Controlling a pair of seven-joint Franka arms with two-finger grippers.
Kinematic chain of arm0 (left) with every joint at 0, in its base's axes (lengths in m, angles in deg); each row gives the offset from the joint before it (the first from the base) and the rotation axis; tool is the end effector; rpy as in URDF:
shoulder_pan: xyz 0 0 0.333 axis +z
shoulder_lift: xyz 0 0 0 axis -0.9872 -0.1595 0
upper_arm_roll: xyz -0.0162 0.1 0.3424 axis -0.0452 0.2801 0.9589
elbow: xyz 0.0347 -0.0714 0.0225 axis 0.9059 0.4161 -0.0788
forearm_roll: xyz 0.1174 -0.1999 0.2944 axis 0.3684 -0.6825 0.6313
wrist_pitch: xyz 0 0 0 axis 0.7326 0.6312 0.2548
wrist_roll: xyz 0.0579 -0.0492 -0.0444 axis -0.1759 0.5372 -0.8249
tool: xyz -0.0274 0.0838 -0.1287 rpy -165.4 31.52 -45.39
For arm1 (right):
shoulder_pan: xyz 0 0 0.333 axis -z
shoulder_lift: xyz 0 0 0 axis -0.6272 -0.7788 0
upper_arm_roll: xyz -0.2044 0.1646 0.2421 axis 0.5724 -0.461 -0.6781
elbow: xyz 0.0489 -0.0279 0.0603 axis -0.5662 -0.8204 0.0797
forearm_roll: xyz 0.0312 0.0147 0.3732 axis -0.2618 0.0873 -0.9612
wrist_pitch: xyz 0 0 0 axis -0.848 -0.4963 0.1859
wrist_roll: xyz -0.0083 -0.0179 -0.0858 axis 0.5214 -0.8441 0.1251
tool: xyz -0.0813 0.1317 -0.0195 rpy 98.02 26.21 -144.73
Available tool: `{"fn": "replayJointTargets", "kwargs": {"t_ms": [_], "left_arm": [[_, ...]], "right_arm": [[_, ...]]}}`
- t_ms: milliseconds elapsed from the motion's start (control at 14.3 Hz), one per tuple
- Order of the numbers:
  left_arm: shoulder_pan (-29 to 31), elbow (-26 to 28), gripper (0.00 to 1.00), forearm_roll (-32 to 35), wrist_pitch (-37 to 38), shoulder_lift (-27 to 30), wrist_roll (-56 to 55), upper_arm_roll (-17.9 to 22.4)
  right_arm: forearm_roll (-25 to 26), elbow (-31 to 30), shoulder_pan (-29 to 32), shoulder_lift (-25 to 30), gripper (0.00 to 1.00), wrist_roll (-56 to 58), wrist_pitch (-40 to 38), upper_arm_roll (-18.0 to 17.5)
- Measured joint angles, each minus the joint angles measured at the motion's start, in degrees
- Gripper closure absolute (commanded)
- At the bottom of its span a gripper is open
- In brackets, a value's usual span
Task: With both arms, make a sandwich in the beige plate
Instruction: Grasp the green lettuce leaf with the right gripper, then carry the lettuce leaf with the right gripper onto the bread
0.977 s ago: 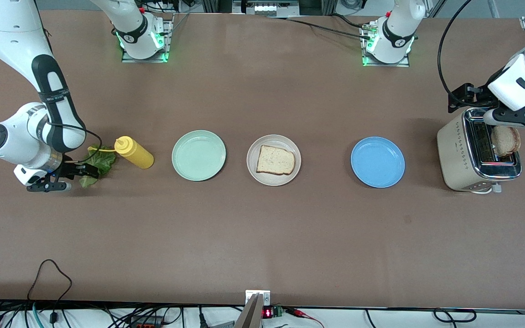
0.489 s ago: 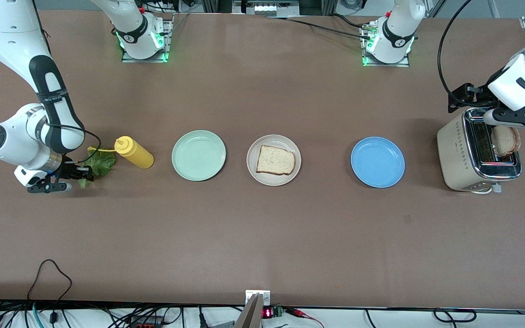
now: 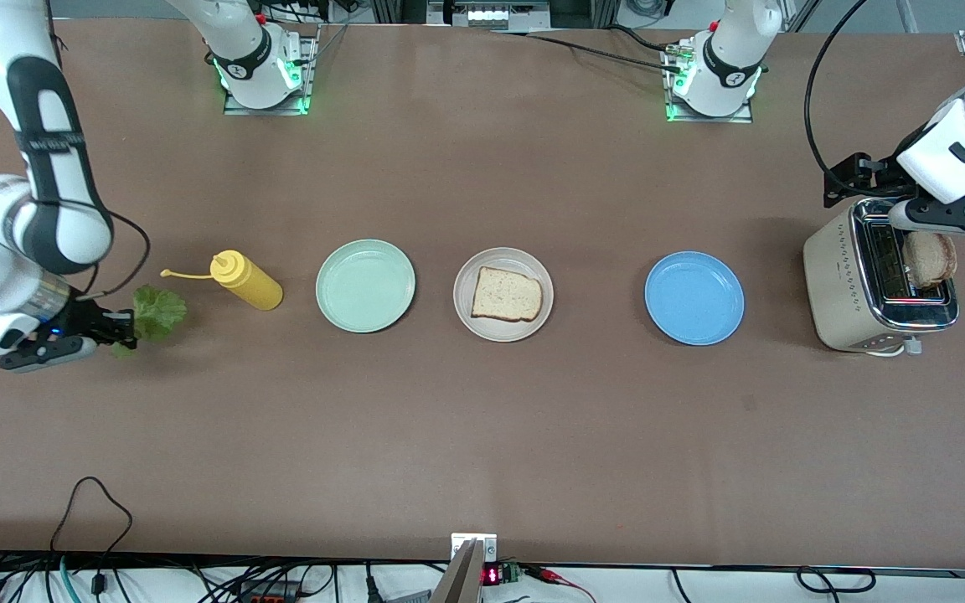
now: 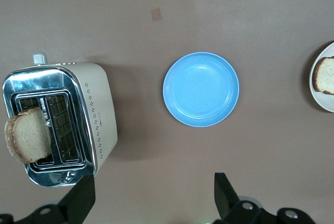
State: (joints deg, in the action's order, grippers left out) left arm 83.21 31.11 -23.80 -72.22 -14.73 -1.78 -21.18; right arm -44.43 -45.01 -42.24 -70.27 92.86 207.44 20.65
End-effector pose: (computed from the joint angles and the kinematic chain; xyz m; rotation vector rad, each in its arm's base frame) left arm 0.5147 -0.0213 0.5724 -3.1101 0.1465 0.1612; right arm 0.6454 -0.1004 0.3175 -3.0191 -0.4660 -0.2730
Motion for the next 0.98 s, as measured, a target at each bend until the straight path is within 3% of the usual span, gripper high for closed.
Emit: {"fn": "replayJointTargets", "kwargs": {"t_ms": [209, 558, 768, 977], "left_arm": [[0.0, 0.0, 0.00, 0.0, 0.0, 0.0, 0.0, 0.0], [0.0, 0.0, 0.00, 0.0, 0.0, 0.0, 0.0, 0.0], [0.0, 0.0, 0.00, 0.0, 0.0, 0.0, 0.0, 0.0], [0.0, 0.0, 0.00, 0.0, 0.0, 0.0, 0.0, 0.0]], "right_arm": [[1.8, 1.4, -2.1, 4.8, 0.97, 7.2, -0.2, -0.5], [5.4, 4.7, -10.0, 9.4, 0.97, 9.0, -3.4, -1.0], [4.3, 8.5, -15.0, 9.0, 0.97, 9.0, -9.8, -1.1], [1.0, 11.5, -20.6, 6.9, 0.97, 9.0, -11.5, -1.3]]}}
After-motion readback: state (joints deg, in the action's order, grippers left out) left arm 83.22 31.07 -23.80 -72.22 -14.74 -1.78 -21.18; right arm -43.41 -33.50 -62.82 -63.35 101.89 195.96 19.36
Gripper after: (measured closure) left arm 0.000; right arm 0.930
